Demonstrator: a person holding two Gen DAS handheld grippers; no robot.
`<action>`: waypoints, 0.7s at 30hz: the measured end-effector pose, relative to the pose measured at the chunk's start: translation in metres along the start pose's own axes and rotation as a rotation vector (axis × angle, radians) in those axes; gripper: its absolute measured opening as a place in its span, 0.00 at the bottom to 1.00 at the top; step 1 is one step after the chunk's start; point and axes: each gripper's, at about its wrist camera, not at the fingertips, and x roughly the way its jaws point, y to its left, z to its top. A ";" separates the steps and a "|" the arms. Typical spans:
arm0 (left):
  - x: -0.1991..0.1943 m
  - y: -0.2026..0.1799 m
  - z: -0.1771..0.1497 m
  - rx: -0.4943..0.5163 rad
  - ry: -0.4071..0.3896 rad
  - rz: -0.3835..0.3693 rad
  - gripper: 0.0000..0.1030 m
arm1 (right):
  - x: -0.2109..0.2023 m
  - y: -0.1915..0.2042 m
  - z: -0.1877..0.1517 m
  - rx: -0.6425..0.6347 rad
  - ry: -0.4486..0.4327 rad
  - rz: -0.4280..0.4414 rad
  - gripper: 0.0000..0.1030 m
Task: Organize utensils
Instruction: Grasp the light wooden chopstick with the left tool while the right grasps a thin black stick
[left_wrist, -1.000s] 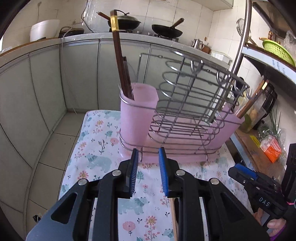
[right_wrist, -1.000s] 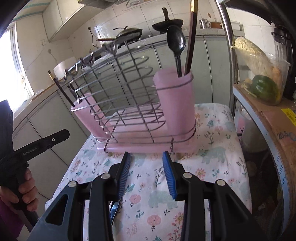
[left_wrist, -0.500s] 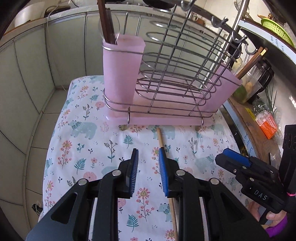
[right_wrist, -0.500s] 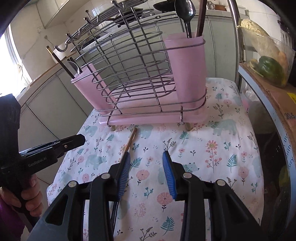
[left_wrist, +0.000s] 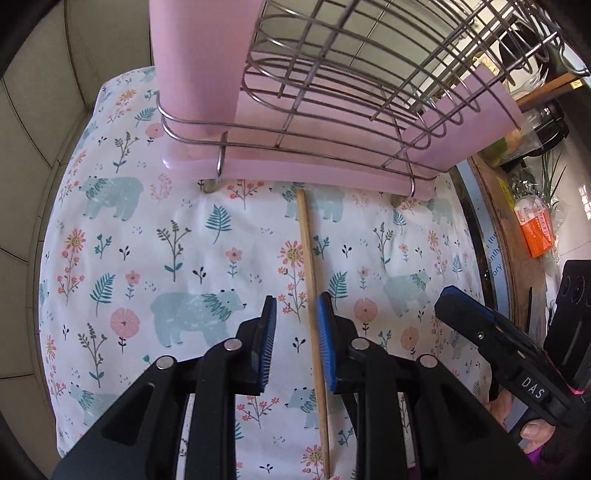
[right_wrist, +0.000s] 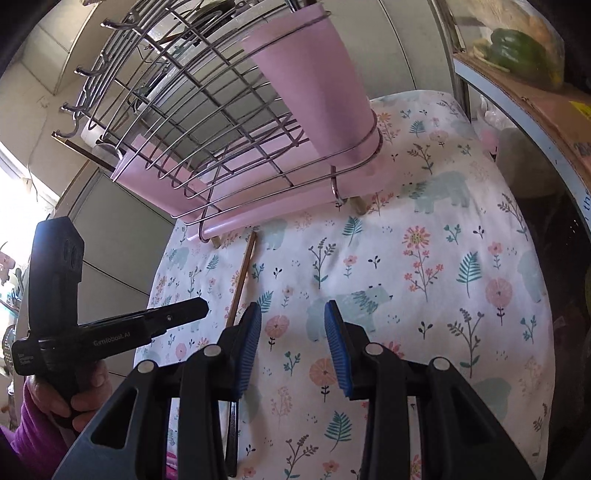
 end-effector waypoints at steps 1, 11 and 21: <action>0.002 -0.003 0.003 0.004 0.002 -0.001 0.21 | 0.001 -0.002 0.000 0.006 0.007 0.008 0.34; 0.046 -0.025 0.030 0.027 0.063 0.095 0.21 | 0.024 0.002 -0.007 0.049 0.161 0.152 0.31; 0.018 0.004 0.016 -0.008 0.011 0.059 0.05 | 0.069 0.017 0.000 0.069 0.330 0.179 0.28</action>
